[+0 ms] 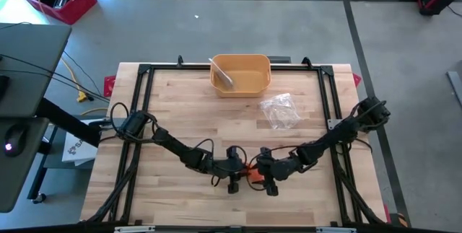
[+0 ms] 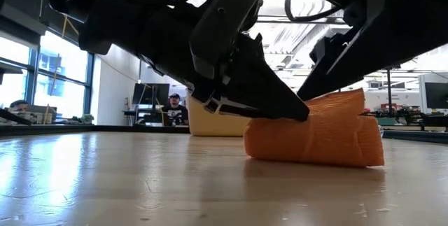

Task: Roll bandage
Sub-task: Put the rolled orange bandage into the transparent zip bag

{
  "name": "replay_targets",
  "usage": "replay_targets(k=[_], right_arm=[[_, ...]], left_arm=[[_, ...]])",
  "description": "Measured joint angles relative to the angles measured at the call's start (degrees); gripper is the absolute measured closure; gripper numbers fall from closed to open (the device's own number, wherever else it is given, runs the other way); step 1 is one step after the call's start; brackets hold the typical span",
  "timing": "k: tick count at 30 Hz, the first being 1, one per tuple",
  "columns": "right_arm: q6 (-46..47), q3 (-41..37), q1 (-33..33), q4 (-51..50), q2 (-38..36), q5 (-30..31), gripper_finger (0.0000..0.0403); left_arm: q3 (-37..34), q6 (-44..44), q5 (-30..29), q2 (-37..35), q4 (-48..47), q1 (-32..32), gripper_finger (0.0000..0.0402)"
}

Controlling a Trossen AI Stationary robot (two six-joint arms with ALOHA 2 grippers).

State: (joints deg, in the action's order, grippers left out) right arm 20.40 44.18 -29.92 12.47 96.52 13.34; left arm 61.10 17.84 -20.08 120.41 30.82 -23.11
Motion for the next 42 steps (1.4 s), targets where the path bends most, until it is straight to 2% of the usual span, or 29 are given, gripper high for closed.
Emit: replay_targets(k=[5, 9, 15, 19, 22, 26, 28, 33, 36, 39, 42], right_arm=[[-0.8, 0.0, 0.3, -0.1, 2.4, 0.9, 0.0134], [5.2, 0.0, 0.1, -0.4, 5.1, 5.6, 0.0133], [5.1, 0.1, -0.1, 0.0, 8.0, 4.7, 0.0148], [5.3, 0.1, -0.5, -0.2, 9.3, 5.4, 0.0192], [4.1, 0.1, -1.1, -1.7, 8.5, 5.4, 0.0252], [3.6, 0.0, -2.1, -12.9, 3.6, 5.0, 0.0349], [5.9, 0.0, -3.3, -21.3, 0.0, 5.2, 0.0362], [21.4, 0.0, -11.0, -44.7, -9.6, 9.1, 0.0362], [37.1, 0.0, -17.7, -57.8, -15.0, 12.7, 0.0362], [54.3, -0.1, -24.9, -68.6, -19.5, 17.2, 0.0362], [68.3, -0.1, -30.6, -75.5, -21.8, 21.2, 0.0362]], left_arm=[[0.0, -0.1, 0.0, -0.4, 0.1, 0.0, 0.0298], [0.0, -0.4, 0.2, -2.4, -1.1, -0.1, 0.0298], [0.0, -1.2, -2.5, -8.0, -7.9, -1.1, 0.0298], [0.0, -2.4, -6.3, -11.2, -12.6, -1.4, 0.0298], [0.0, -2.6, -8.2, -12.4, -15.6, -0.9, 0.0298], [0.0, -3.0, -7.8, -12.6, -16.0, 0.4, 0.0298], [0.0, -3.0, -5.1, -12.6, -15.5, 2.0, 0.0298], [0.4, -1.9, 6.2, -12.3, -13.3, 10.5, 0.0298], [2.4, -5.8, 8.4, -10.5, -13.3, 15.7, 0.0298], [7.4, -10.3, 12.1, -6.8, -13.6, 20.3, 0.0298], [15.7, -12.4, 15.4, -0.8, -13.4, 23.6, 0.0298]])
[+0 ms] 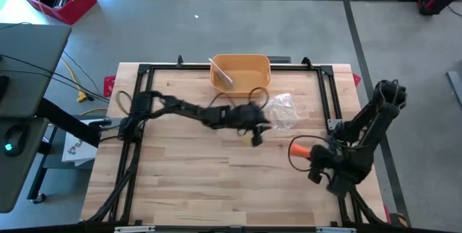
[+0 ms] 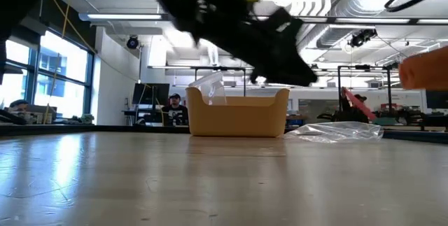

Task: Roll bandage
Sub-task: Put the rolled orange bandage into the transparent zip bag

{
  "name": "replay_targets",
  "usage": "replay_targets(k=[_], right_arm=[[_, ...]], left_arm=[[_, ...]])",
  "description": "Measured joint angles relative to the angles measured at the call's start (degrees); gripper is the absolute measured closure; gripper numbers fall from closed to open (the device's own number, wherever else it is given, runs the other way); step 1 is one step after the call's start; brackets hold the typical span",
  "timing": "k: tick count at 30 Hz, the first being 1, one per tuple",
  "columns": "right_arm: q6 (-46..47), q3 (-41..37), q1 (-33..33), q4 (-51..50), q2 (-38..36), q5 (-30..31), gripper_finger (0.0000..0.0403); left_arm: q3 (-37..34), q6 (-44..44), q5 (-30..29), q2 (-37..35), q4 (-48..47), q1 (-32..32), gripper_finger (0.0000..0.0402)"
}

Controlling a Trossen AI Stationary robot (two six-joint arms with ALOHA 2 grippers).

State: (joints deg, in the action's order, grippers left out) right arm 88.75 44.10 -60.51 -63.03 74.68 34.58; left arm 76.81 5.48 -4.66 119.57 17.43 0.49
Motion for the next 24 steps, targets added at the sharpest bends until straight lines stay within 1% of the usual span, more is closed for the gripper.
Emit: replay_targets(k=[2, 5, 9, 12, 15, 16, 19, 22, 24], right_arm=[[6.8, 0.0, -2.6, -2.6, -0.5, 3.3, 0.0362], [12.1, 0.0, -4.6, -4.5, -0.4, 5.9, 0.0362], [13.3, 0.0, -5.3, -4.1, -0.4, 6.0, 0.0362], [13.0, 0.0, -5.9, -2.9, -0.4, 5.9, 0.0362], [13.0, 0.0, -6.7, -2.7, -0.4, 5.7, 0.0362], [13.0, 0.0, -7.0, -2.7, -0.4, 5.8, 0.0362], [12.9, 0.0, -7.6, -2.6, -0.4, 6.4, 0.0362], [12.5, 0.0, -8.1, -2.6, -0.4, 8.7, 0.0362], [11.2, 0.0, -8.4, -1.9, -0.4, 10.0, 0.0362]], left_arm=[[6.8, -1.5, 0.1, 5.0, -1.4, 1.4, 0.0298], [18.5, -2.7, -0.4, 13.1, -7.6, 3.2, 0.0298], [34.3, -3.5, 0.2, 23.0, -22.2, 5.0, 0.0305], [42.8, -8.2, 0.1, 27.7, -35.7, 5.1, 0.0324], [46.4, -13.2, 0.3, 28.0, -48.3, 3.1, 0.0352], [46.8, -14.7, 0.3, 27.8, -51.7, 2.2, 0.0363], [46.6, -17.5, -0.5, 25.0, -66.1, -1.1, 0.0392], [45.6, -20.0, -3.6, 22.2, -75.4, -6.5, 0.0397], [43.3, -21.3, -5.1, 19.2, -78.2, -10.3, 0.0396]])
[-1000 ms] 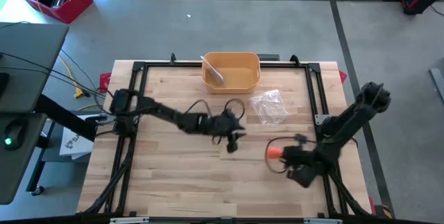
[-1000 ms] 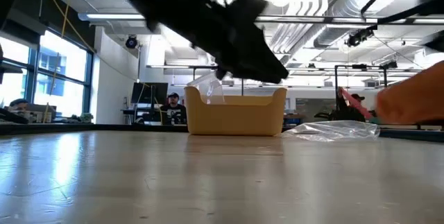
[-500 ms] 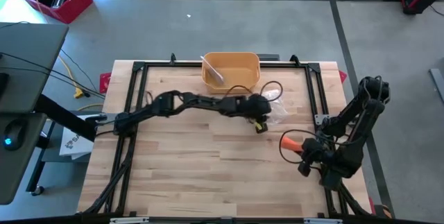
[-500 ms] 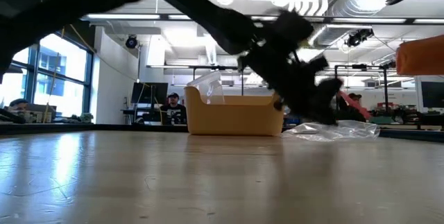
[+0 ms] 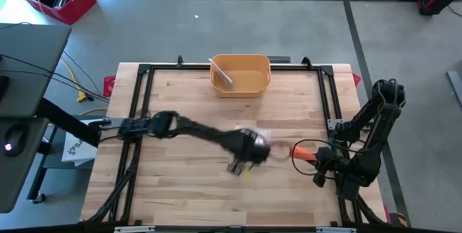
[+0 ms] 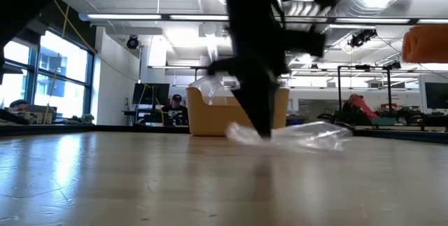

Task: Roll bandage
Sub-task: Put the rolled orange bandage into the transparent zip bag

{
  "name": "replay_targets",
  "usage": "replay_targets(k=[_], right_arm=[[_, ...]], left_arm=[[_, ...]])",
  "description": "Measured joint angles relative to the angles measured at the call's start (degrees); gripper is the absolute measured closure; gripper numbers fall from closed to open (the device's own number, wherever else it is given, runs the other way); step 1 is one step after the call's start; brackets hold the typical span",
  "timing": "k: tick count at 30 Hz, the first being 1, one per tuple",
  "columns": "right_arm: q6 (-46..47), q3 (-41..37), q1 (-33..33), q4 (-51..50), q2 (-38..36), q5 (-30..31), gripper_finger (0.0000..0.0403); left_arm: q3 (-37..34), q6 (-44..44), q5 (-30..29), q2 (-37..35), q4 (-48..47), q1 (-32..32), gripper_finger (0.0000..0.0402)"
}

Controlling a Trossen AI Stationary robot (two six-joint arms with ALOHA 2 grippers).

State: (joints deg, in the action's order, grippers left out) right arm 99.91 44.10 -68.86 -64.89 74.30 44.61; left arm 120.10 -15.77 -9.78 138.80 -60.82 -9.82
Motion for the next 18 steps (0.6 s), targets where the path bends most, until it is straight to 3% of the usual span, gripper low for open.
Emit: replay_targets(k=[5, 8, 11, 14, 18], right_arm=[[-6.8, -0.1, 0.2, 4.7, 0.0, 3.0, 0.0361], [-9.9, -2.3, 1.8, 8.7, 0.0, 5.4, 0.0361], [-13.0, -5.9, 4.7, 14.4, 0.0, 3.6, 0.0362], [-16.6, -8.8, 7.6, 19.6, 0.0, 2.0, 0.0362], [-22.3, -10.8, 12.8, 25.6, 0.0, 0.9, 0.0362]], left_arm=[[-15.0, 9.4, -1.9, -12.3, 2.7, -5.4, 0.0395], [-28.1, 21.1, -2.9, -19.7, 11.7, -6.7, 0.0394], [-38.9, 30.5, -1.7, -27.1, 22.0, -7.4, 0.0394], [-46.0, 35.8, -2.1, -30.8, 18.9, -7.9, 0.0394], [-51.2, 34.0, -8.0, -35.4, 16.4, -8.6, 0.0394]])
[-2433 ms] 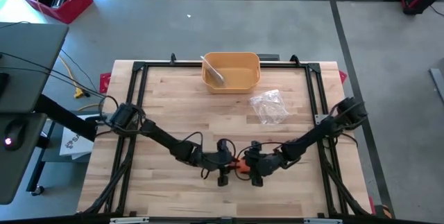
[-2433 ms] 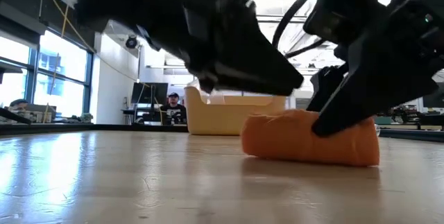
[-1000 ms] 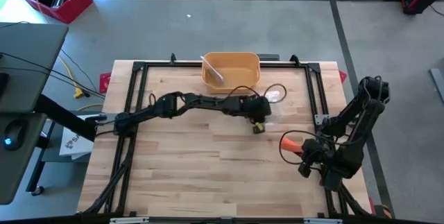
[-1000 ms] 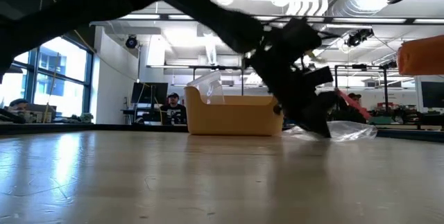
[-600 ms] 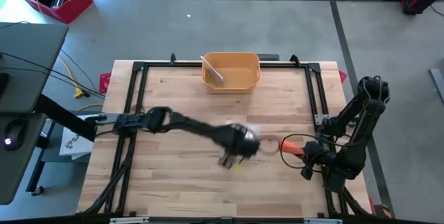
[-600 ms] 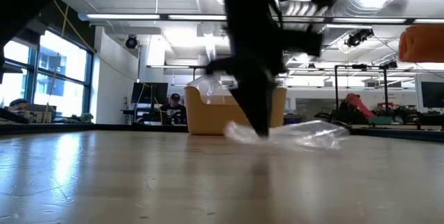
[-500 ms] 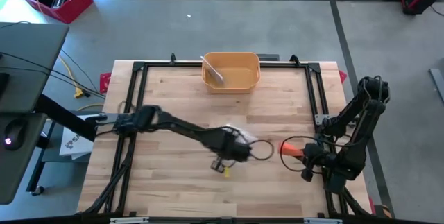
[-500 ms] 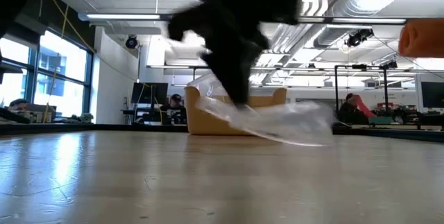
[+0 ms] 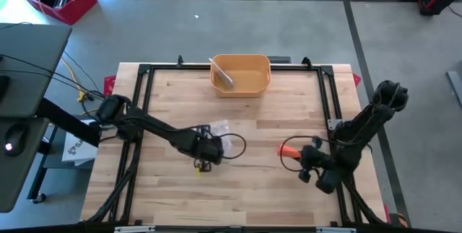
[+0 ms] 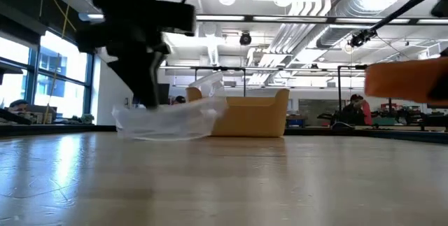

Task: Roll bandage
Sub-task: Put the rolled orange bandage into the transparent zip bag

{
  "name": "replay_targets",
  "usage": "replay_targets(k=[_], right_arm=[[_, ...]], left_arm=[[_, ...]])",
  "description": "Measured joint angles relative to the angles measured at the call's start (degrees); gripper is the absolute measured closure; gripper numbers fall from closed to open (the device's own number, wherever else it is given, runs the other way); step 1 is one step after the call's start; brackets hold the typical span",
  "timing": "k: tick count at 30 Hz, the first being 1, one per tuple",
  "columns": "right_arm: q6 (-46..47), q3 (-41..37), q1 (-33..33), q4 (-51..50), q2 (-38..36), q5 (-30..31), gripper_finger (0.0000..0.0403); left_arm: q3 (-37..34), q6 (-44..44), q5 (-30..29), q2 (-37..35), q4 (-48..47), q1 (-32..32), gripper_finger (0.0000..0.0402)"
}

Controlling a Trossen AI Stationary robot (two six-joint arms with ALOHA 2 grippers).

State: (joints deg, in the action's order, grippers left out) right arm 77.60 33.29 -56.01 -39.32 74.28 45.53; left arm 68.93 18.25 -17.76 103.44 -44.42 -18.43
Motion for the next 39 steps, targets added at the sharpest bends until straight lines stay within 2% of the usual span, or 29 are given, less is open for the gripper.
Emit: replay_targets(k=[4, 9, 12, 15, 19, 22, 26, 28, 32, 35, 37, 39], right_arm=[[-14.5, -1.3, 7.1, 11.1, 0.0, -5.6, 0.0362], [-34.4, -5.7, 17.3, 31.5, 0.6, -13.2, 0.0362], [-42.0, -7.5, 22.4, 39.3, 2.5, -16.8, 0.0359], [-45.7, -7.9, 26.0, 41.4, 5.3, -21.6, 0.0351], [-49.6, -7.9, 28.2, 41.3, 9.0, -25.2, 0.0322], [-50.6, -7.9, 29.3, 40.9, 9.4, -27.5, 0.0276], [-50.7, -7.9, 30.6, 37.8, 6.2, -31.3, 0.0209], [-49.9, -7.9, 31.5, 36.1, 3.1, -33.8, 0.0188], [-47.3, -7.8, 32.8, 29.1, -3.5, -38.1, 0.0176], [-45.5, -4.6, 32.9, 17.0, -8.1, -38.7, 0.0175], [-44.7, -1.4, 32.9, 9.1, -10.2, -37.7, 0.0175], [-45.5, 1.8, 32.7, 5.2, -11.3, -35.5, 0.0175]], left_arm=[[-4.5, -4.7, -1.9, -0.9, 0.9, 0.2, 0.0394], [-4.5, -6.4, -2.5, -1.2, 6.3, 1.1, 0.0394], [-4.5, -6.4, -2.5, -1.2, 11.2, 1.0, 0.0394], [-4.4, -6.4, -2.5, -1.3, 13.6, 0.2, 0.0394], [-4.5, -6.4, -2.9, -1.2, 15.4, -1.1, 0.0394], [-4.5, -6.4, -2.9, -1.2, 15.6, -2.0, 0.0394], [-4.4, -5.6, -3.1, -1.2, 15.7, -3.2, 0.0394], [-4.5, -5.3, -3.1, -1.2, 15.7, -3.7, 0.0394], [-4.5, -5.0, -3.3, -1.2, 16.1, -4.6, 0.0394], [-4.5, -6.3, -3.9, -1.2, 17.2, -5.0, 0.0394], [-4.5, -10.8, -3.3, -1.0, 18.4, -5.0, 0.0394], [-4.5, -20.2, -1.5, -0.3, 20.1, -5.0, 0.0394]])
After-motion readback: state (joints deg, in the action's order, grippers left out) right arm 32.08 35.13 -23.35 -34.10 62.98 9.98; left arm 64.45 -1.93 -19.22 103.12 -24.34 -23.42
